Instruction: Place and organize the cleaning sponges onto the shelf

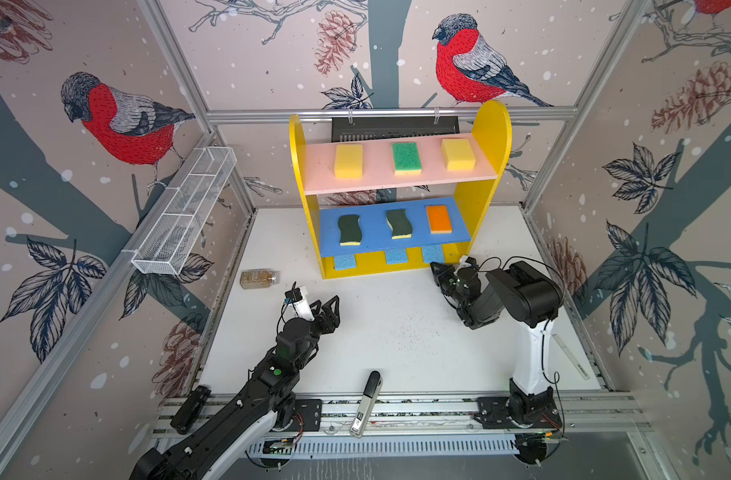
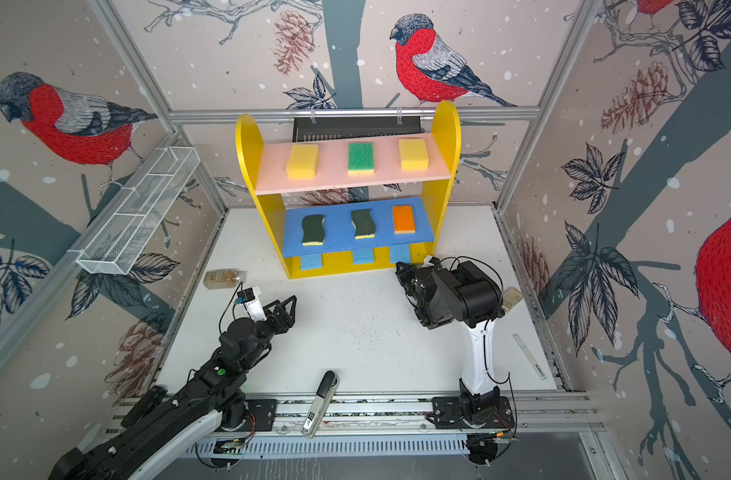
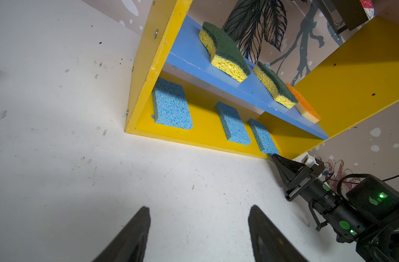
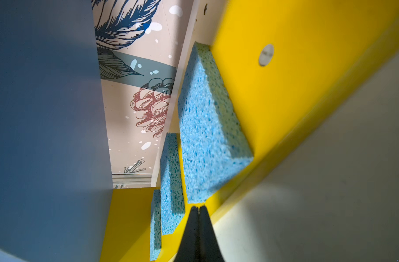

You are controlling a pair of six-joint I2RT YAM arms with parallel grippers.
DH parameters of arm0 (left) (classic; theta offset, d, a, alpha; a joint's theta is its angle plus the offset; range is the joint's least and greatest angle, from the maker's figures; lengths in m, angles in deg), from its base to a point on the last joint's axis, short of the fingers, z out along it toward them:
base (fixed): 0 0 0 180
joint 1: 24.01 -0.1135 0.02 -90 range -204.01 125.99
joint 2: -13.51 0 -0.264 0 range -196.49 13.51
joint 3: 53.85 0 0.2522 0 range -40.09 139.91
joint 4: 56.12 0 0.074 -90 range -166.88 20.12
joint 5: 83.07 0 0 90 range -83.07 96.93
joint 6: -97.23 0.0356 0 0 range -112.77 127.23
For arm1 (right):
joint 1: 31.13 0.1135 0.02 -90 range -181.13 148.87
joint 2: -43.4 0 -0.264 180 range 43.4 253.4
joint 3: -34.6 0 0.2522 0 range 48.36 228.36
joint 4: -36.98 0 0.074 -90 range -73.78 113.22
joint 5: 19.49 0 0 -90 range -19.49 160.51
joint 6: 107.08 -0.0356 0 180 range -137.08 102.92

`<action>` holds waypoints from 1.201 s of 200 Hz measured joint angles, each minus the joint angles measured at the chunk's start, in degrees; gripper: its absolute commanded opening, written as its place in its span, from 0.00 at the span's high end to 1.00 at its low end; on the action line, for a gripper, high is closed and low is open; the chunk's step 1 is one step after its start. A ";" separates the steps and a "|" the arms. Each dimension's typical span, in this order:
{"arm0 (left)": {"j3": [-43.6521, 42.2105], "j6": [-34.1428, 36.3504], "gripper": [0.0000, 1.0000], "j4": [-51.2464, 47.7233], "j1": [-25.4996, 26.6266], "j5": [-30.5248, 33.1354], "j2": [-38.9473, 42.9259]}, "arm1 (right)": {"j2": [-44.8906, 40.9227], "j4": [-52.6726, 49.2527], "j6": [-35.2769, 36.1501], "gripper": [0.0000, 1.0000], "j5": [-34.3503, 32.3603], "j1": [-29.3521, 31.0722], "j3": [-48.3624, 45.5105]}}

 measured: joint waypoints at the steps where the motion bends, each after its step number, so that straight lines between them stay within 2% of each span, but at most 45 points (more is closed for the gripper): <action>1: 0.00 0.00 0.31 -0.07 0.00 0.00 0.09 | -0.04 -0.02 0.00 0.96 0.00 0.00 -0.02; 56: 0.04 -0.13 0.31 -2.62 0.00 0.24 2.73 | 0.07 -1.42 0.13 0.96 0.04 0.39 0.96; 180: 0.24 -1.44 0.31 -5.29 0.00 2.12 2.16 | 2.05 -2.29 -0.50 0.97 -0.24 1.53 4.48; 240: 0.26 -1.62 0.31 -5.79 0.00 2.16 2.71 | 0.66 -3.58 -0.52 0.97 -1.09 1.64 2.80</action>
